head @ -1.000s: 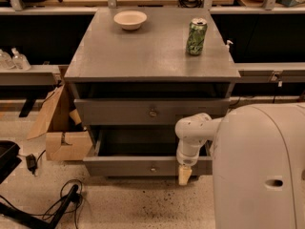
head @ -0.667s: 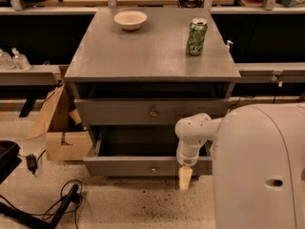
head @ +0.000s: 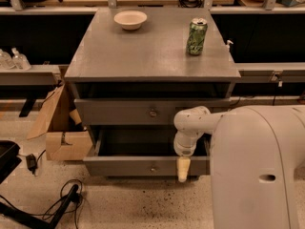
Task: Open middle drawer
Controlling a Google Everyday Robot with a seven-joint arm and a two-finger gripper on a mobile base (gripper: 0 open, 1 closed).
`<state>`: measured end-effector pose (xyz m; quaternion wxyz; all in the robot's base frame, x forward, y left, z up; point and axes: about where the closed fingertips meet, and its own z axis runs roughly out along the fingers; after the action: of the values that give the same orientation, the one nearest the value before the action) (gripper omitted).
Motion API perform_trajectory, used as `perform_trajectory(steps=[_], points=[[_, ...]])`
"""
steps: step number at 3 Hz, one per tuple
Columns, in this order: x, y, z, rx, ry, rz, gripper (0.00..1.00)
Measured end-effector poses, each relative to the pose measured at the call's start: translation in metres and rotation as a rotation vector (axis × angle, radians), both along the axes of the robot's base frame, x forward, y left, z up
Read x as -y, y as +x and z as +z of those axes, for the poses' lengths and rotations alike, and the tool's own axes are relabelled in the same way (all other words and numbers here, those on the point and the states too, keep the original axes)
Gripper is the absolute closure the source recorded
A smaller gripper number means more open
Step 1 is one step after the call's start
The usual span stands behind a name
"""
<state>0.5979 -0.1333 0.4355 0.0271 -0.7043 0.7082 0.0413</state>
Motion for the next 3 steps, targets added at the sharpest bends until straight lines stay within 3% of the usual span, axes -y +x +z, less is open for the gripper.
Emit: perform_trajectory(steps=[1,3], points=[[0.000,0.001,-0.003,-0.003,0.009,0.002,0.03],[0.008,-0.041,-0.031,-0.103,0.026,-0.059,0.49]])
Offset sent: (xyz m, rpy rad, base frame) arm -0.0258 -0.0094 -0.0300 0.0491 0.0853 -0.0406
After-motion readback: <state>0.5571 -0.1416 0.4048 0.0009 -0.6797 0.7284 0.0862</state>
